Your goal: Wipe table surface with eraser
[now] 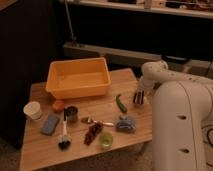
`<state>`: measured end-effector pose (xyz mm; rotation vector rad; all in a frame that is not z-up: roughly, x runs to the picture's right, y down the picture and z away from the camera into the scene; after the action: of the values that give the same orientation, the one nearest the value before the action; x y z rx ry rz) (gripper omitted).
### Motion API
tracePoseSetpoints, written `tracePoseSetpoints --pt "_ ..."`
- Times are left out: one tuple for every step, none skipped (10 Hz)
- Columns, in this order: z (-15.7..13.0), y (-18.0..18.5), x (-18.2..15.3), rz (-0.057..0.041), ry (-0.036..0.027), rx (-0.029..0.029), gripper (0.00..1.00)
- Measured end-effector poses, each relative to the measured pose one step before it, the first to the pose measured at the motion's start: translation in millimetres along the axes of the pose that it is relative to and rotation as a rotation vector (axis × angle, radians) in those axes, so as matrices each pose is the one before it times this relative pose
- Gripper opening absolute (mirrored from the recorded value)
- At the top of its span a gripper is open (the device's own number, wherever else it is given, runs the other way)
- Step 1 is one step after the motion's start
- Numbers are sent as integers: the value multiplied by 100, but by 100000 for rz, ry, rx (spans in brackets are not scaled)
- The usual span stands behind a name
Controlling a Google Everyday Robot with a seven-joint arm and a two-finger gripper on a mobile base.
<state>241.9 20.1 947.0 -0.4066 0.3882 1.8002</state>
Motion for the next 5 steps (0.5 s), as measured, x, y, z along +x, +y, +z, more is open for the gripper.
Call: tracePoseSetpoints --pt "191 342 -785 712 -495 -57 0" --pt "321 677 -398 -203 42 -28 0" --pt "224 1046 -548 -430 -220 -370 0" --pt "369 1422 -520 -971 -47 -255 0" --pt "448 2377 -673 -2176 -344 -692 0"
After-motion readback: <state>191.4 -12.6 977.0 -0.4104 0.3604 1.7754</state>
